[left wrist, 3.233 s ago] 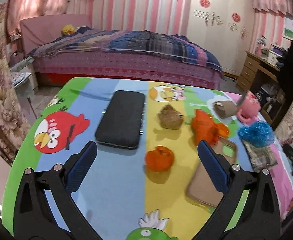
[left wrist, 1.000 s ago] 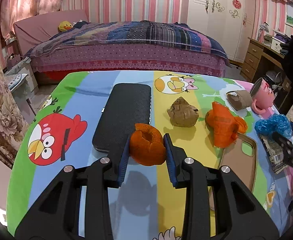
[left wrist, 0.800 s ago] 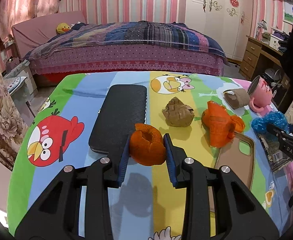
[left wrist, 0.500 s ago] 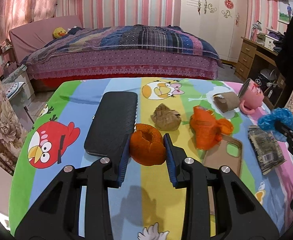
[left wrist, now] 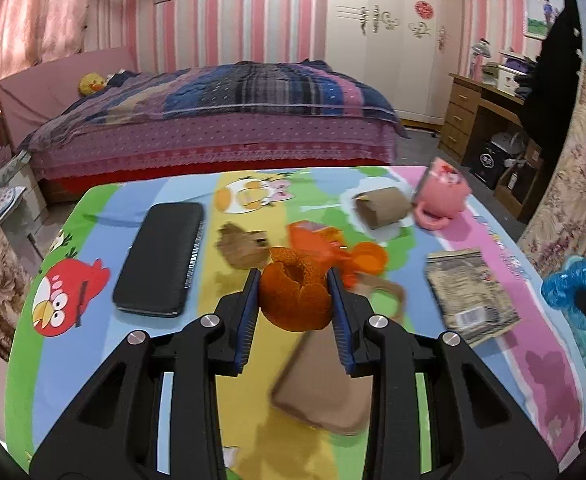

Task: Collect trash
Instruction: 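Carry the orange peel and blue bag to the blue basket and release both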

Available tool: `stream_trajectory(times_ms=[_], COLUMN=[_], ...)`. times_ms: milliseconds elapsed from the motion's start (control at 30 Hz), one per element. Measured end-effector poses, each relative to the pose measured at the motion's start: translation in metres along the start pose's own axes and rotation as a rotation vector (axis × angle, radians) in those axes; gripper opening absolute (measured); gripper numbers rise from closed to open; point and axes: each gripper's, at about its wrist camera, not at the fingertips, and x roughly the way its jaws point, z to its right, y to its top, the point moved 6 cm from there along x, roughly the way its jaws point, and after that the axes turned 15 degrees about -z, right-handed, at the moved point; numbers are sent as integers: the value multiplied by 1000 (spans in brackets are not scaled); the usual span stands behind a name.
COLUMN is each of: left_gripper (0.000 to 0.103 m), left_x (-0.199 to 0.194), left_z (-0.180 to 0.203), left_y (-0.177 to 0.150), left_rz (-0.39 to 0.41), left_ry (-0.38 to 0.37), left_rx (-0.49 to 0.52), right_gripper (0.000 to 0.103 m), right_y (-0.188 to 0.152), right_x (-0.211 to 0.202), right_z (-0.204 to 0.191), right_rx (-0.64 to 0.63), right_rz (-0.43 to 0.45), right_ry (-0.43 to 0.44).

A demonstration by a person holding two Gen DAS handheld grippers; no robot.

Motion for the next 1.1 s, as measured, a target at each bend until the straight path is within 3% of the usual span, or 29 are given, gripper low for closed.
stream_trajectory(times_ms=[167, 567, 867, 1100], left_gripper=[32, 32, 32, 32], left_x=[0, 10, 3, -7], left_z=[37, 136, 187, 265], left_y=[-10, -50, -53, -46], left_rz=[-10, -69, -51, 5], left_ry=[-69, -172, -223, -307], left_rx=[24, 185, 245, 288], right_gripper=[33, 33, 33, 33], right_y=[-22, -58, -78, -97], right_x=[-5, -17, -32, -48], right_z=[28, 94, 157, 220], right_rx=[61, 205, 306, 392], right_rz=[-13, -11, 19, 29], right_ry=[-17, -69, -125, -207])
